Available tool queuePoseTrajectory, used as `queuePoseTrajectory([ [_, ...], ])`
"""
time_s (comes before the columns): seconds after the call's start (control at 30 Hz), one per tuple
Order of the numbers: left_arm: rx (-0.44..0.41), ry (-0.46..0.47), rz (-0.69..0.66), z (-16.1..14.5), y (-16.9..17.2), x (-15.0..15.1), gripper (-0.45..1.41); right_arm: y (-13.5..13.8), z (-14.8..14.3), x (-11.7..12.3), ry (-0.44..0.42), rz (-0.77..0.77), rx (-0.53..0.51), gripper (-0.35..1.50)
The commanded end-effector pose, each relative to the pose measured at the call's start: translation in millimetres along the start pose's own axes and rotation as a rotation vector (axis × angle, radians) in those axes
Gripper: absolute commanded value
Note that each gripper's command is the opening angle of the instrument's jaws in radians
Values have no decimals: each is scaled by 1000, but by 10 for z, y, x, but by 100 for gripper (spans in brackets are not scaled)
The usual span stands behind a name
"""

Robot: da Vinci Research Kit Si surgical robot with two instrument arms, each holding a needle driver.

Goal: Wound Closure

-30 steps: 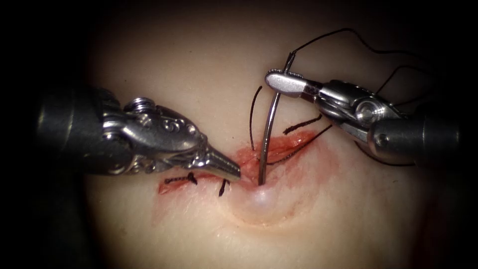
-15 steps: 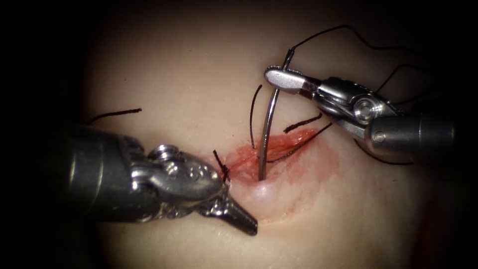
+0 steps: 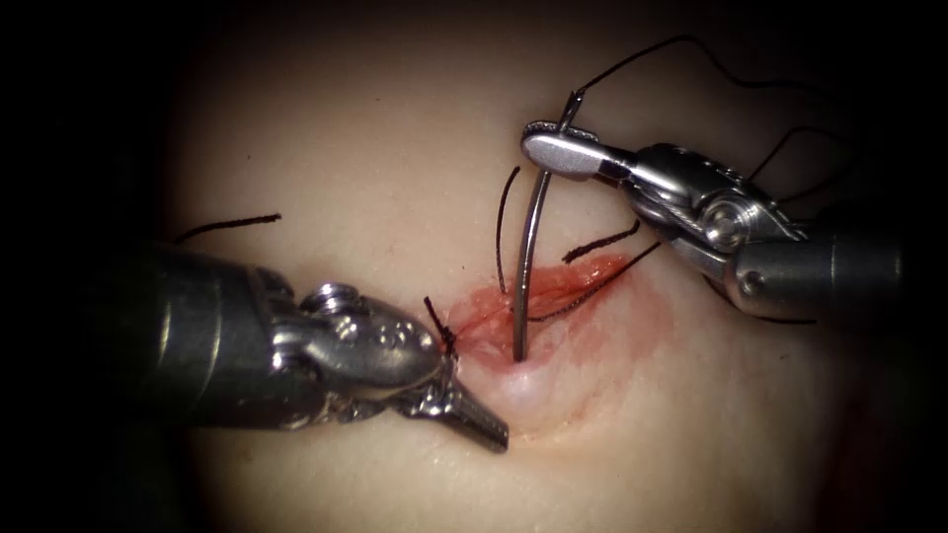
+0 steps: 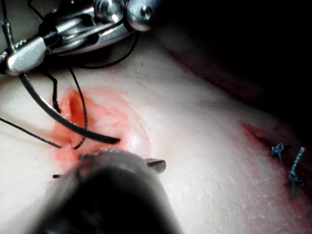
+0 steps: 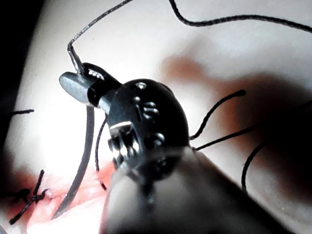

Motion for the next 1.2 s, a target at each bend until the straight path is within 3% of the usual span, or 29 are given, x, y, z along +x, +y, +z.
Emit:
queuePoseTrajectory([
  [0.03,5,5,-2,7,-4,2,-45,4,7,-2,-4,-7,0,-35],
  [0.37,71,62,-18,2,-22,10,-45,15,2,2,-25,-123,-2,-35],
  [0.57,107,43,-16,-7,-32,5,-45,24,-3,5,-34,-161,-7,-35],
  [1.2,164,21,-17,-3,-50,-6,-45,18,0,-15,-68,-123,-14,-35],
])
